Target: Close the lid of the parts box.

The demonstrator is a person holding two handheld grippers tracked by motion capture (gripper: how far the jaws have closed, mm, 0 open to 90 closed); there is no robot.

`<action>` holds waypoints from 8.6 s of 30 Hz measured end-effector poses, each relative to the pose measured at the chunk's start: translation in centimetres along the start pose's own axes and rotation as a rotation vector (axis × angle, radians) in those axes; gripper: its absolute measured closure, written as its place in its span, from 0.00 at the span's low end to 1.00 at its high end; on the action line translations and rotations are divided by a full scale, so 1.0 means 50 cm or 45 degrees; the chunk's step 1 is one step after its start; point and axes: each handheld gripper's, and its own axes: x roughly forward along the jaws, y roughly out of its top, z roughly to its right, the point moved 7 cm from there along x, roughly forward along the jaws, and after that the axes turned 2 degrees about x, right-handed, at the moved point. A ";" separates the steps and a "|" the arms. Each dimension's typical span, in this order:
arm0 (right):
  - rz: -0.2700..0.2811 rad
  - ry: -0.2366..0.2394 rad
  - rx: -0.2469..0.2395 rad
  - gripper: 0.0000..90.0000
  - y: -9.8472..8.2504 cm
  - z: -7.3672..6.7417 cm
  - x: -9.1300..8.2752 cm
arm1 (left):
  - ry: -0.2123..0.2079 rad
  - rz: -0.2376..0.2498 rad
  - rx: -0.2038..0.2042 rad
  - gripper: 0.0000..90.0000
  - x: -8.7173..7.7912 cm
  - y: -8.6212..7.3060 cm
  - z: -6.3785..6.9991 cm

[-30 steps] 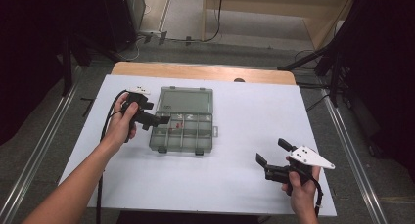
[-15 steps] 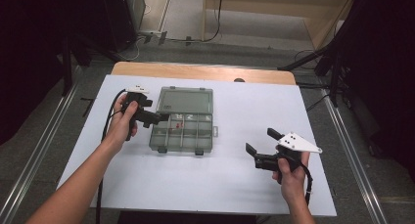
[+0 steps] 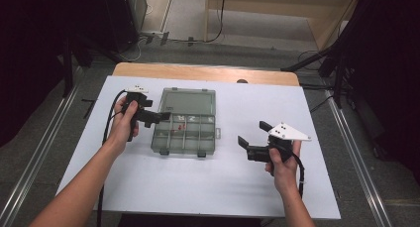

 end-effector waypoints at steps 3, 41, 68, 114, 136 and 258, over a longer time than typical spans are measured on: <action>-0.006 0.012 -0.001 0.07 0.008 -0.005 0.017 | 0.010 0.005 -0.020 0.00 0.005 -0.001 -0.005; -0.107 0.036 0.072 0.09 0.037 0.026 0.201 | -0.043 0.021 -0.090 0.00 0.044 -0.003 -0.031; -0.211 0.014 0.214 0.22 0.045 0.041 0.284 | 0.019 -0.005 -0.222 0.15 0.074 -0.004 -0.061; -0.463 0.089 0.468 0.49 -0.011 0.051 0.394 | 0.048 -0.054 -0.353 0.39 0.111 -0.022 -0.096; -0.374 0.086 0.412 0.75 0.020 0.051 0.371 | 0.042 0.047 -0.320 0.67 0.078 0.000 -0.092; -0.106 0.094 0.254 1.00 0.094 0.026 0.275 | -0.120 0.242 -0.205 1.00 -0.002 0.044 -0.059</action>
